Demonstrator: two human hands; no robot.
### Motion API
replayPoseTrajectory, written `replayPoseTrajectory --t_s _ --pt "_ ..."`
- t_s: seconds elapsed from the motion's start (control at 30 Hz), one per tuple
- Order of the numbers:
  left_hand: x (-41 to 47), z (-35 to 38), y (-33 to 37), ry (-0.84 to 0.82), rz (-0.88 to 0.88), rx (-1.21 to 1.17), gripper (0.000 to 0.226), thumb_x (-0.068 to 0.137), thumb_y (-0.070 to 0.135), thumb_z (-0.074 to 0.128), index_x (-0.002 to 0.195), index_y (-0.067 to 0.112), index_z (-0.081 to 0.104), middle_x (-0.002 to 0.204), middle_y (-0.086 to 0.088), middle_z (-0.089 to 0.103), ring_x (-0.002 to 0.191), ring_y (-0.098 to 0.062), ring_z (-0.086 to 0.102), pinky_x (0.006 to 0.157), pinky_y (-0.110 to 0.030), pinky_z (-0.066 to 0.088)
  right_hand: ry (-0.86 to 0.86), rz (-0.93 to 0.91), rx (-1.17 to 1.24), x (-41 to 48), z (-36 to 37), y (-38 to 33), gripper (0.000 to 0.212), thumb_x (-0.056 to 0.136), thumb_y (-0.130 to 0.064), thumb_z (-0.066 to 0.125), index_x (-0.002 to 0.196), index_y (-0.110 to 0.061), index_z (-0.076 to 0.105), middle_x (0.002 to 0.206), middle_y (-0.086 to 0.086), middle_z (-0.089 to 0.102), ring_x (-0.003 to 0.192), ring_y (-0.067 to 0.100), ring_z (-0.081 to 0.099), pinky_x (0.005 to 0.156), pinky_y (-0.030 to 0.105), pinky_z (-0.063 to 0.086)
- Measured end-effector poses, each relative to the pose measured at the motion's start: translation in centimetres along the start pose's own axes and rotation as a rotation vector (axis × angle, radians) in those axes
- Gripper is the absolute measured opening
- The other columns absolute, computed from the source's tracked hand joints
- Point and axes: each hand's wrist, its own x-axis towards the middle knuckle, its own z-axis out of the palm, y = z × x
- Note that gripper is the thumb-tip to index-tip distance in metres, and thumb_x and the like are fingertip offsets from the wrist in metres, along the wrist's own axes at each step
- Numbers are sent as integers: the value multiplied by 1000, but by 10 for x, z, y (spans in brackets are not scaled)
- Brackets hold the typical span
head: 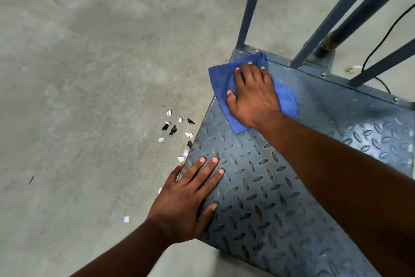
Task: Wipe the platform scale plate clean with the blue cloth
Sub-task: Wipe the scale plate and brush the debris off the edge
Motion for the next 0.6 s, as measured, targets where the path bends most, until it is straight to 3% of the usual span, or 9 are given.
replayPoseTrajectory --t_s 0.07,0.13,0.3,0.47,0.6 --pt "0 -1 0 -1 -2 -6 78 103 59 46 171 33 20 180 7 8 167 -17 8 125 -54 30 3 -103 74 -8 8 1 74 97 -44 25 157 -2 35 163 18 35 153 32 29 127 51 19" --pt "-1 0 0 0 0 -11 78 102 58 46 171 32 21 180 7 9 167 -17 10 124 -54 32 0 -99 146 -20 17 14 74 98 -46 23 162 -8 27 169 12 25 158 26 21 129 49 14" --pt "-1 1 0 15 2 -6 78 101 58 47 170 32 23 180 6 11 166 -18 12 124 -53 32 29 253 225 -66 31 69 74 101 -50 30 163 -11 23 169 14 22 158 28 19 127 52 15" --pt "0 1 1 17 5 -5 77 100 57 50 169 31 28 180 5 14 166 -20 16 122 -54 36 -3 606 238 -132 37 131 77 102 -61 22 165 -17 11 172 13 13 158 31 14 128 54 10" --pt "1 0 2 15 10 -4 77 100 56 50 169 30 29 180 4 15 166 -21 17 121 -54 37 -11 729 227 -116 36 122 82 100 -59 19 163 -7 13 170 20 12 158 35 13 128 55 12"
